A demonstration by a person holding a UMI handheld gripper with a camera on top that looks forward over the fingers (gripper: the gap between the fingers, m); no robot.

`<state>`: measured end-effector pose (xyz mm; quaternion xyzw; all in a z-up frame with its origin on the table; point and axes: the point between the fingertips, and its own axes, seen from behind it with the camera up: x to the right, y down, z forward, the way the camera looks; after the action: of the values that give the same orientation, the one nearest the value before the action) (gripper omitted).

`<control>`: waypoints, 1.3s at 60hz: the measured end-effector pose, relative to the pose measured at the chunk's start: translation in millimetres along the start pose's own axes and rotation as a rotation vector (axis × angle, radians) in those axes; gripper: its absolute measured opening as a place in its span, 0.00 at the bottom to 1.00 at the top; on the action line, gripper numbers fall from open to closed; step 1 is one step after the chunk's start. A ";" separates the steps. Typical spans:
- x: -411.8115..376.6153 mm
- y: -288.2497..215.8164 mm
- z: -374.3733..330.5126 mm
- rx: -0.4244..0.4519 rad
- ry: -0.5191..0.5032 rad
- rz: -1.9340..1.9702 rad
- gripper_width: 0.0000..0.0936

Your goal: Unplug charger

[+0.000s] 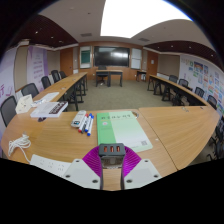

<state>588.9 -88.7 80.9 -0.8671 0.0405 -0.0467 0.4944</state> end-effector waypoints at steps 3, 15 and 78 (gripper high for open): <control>20.9 21.4 -17.3 -0.094 -0.004 -0.007 0.27; 22.4 84.6 2.8 -0.239 0.010 0.026 0.37; -60.8 9.4 -364.8 0.091 0.196 -0.010 0.91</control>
<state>484.2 -397.8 255.3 -0.8352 0.0823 -0.1355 0.5266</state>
